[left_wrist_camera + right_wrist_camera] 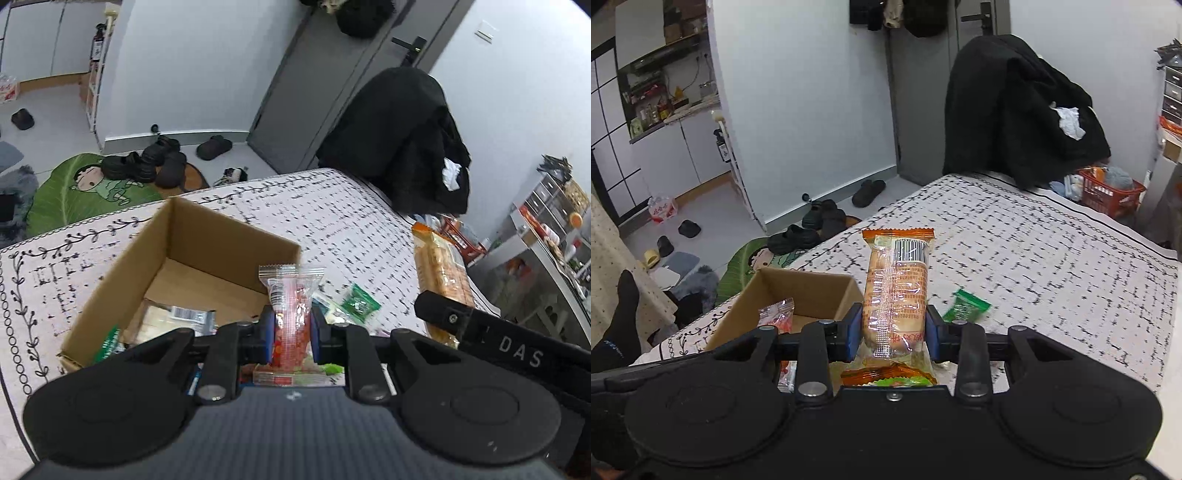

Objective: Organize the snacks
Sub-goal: 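Carry both packets over the box and open both tools to drop them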

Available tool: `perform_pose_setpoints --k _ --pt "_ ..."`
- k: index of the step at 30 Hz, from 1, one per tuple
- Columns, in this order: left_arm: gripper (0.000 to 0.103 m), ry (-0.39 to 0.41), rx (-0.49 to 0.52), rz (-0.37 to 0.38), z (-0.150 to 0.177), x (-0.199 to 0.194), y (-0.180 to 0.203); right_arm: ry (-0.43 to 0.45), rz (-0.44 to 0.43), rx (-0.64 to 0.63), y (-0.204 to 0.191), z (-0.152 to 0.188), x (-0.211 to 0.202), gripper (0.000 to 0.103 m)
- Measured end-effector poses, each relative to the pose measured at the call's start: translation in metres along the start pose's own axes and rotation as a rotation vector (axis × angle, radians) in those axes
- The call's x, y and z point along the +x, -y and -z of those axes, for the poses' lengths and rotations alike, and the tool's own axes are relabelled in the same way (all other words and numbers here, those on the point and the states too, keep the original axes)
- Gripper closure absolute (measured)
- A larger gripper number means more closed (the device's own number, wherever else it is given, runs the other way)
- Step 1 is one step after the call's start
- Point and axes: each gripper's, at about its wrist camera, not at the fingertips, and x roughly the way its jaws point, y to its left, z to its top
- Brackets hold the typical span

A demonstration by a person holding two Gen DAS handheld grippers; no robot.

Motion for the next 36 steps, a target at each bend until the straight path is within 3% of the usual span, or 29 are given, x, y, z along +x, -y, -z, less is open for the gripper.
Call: perform_pose_setpoints --k 17,22,27,31,36 --pt "0.081 0.006 -0.109 -0.024 -0.013 0.004 -0.046 -0.015 -0.06 -0.03 -0.043 -0.013 0.029 0.069" --pt "0.062 0.015 -0.118 -0.043 -0.017 0.001 -0.05 -0.016 -0.088 -0.016 -0.046 -0.019 0.037 0.069" --pt "0.054 0.021 -0.118 -0.062 -0.018 -0.002 -0.053 -0.028 -0.171 0.02 -0.047 -0.024 0.043 0.068" --pt "0.048 0.021 -0.112 -0.077 -0.019 -0.003 -0.054 -0.018 -0.225 0.069 -0.041 -0.026 0.041 0.042" --pt "0.034 0.021 -0.102 -0.086 -0.018 -0.003 -0.05 -0.01 -0.212 0.09 -0.026 -0.026 0.034 0.04"
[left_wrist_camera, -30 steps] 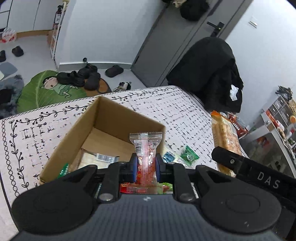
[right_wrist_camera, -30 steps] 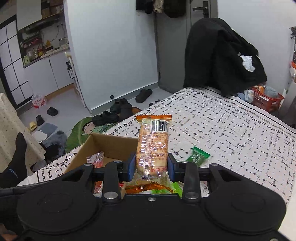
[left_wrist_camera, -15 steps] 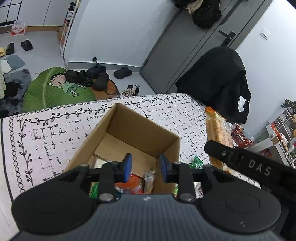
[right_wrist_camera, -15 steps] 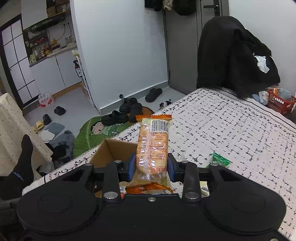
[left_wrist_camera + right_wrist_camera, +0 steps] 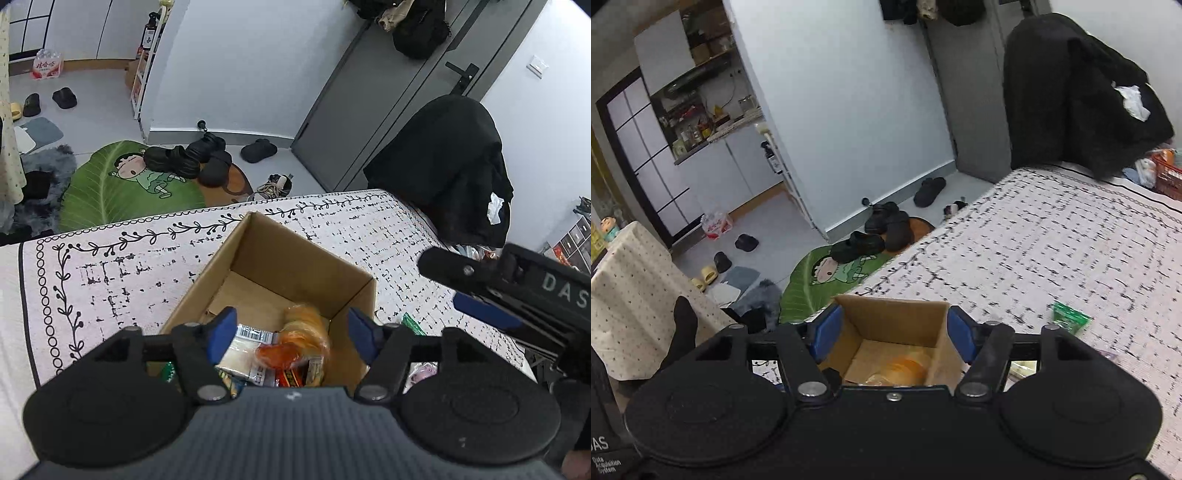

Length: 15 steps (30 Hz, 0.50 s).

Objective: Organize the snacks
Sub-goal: 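Carry both packets over the box and open both tools to drop them, then move both tools back over the remaining snacks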

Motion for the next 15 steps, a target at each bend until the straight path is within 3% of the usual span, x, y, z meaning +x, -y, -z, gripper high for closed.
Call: perform_pose_setpoints --k 5,7,15 --pt "0.02 -0.004 0.024 -0.008 0.005 0.002 0.009 -0.003 0.041 0.033 0.02 0.006 -0.012 0.037" --pt "0.017 -0.012 0.033 -0.004 0.006 0.003 0.013 -0.006 0.063 0.039 0.028 0.011 -0.017 0.028" --pt "0.013 -0.014 0.064 -0.021 0.015 0.002 0.03 0.006 0.129 0.051 0.058 0.024 -0.038 0.01"
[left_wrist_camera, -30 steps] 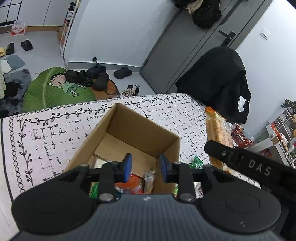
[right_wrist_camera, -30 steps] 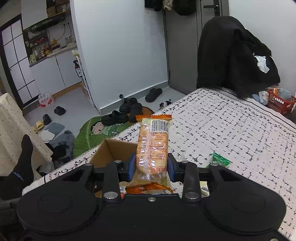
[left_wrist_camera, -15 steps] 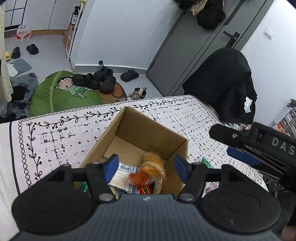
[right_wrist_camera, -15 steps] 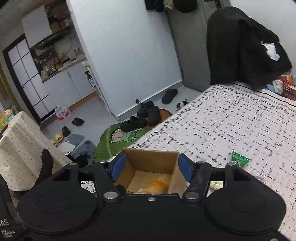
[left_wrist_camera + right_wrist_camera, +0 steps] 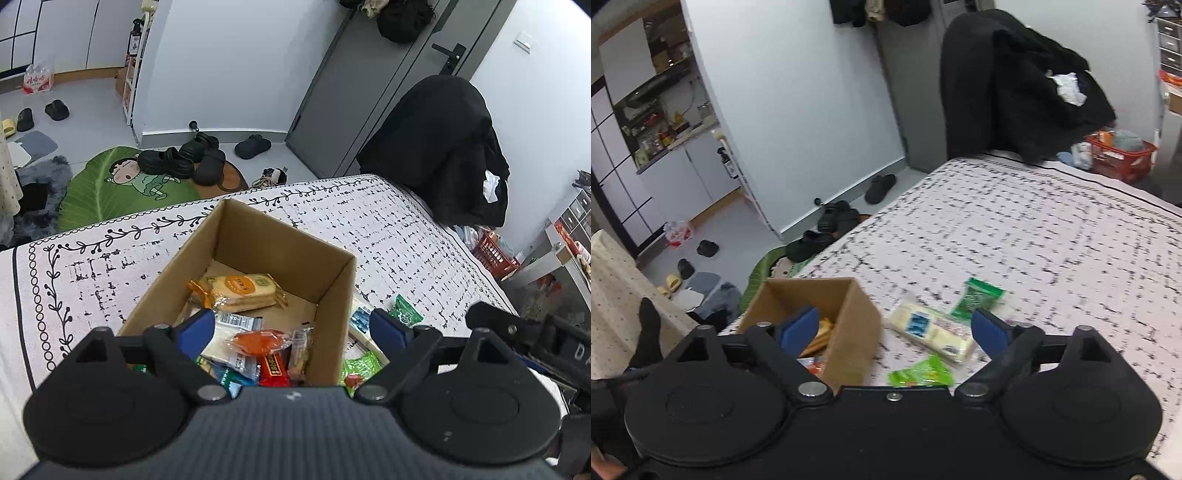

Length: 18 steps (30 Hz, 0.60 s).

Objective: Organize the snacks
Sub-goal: 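Move both tools back over the remaining snacks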

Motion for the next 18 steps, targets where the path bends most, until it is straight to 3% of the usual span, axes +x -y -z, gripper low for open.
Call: perform_pose_setpoints --k 13,18 --pt "0.013 0.016 0.106 0.002 0.017 -0.001 0.047 0.001 0.037 0.076 0.062 0.016 -0.006 0.008" --pt "0.013 0.064 0.145 -0.003 0.025 -0.006 0.063 -0.005 0.032 0.109 0.084 0.023 -0.003 0.009"
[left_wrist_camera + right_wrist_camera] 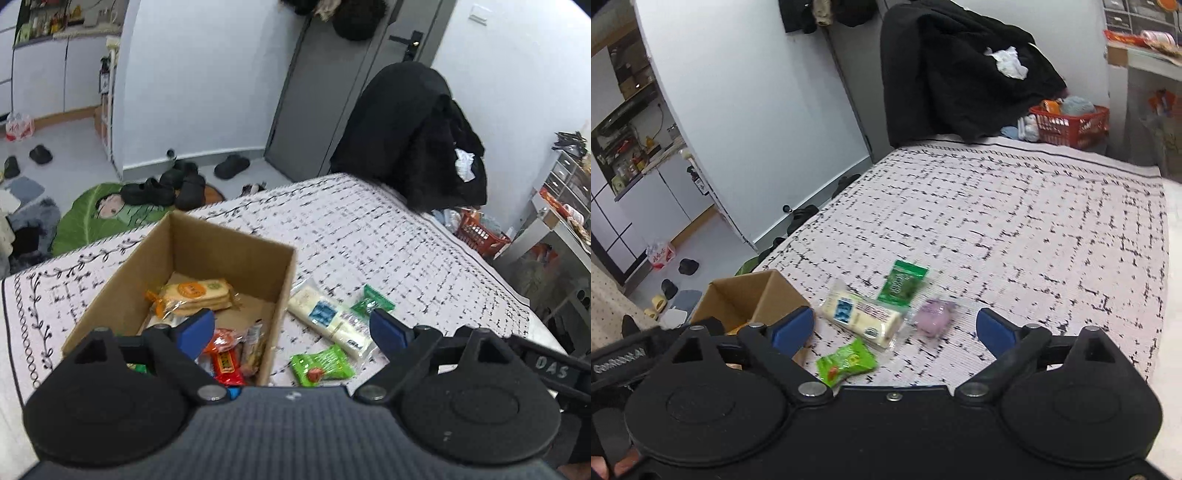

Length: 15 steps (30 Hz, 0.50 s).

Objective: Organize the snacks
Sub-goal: 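Move both tools back over the remaining snacks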

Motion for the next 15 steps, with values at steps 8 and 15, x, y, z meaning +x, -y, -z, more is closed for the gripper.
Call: perform_pose_setpoints --k 8,15 --pt "0.014 0.004 0.06 0.028 0.009 0.007 0.03 -0.015 -0.022 0.038 0.03 0.005 0.012 0.017" --pt "0.015 -0.03 0.096 0.036 0.023 0.023 0.047 -0.032 -0.042 0.039 0.05 0.002 0.028 0.02"
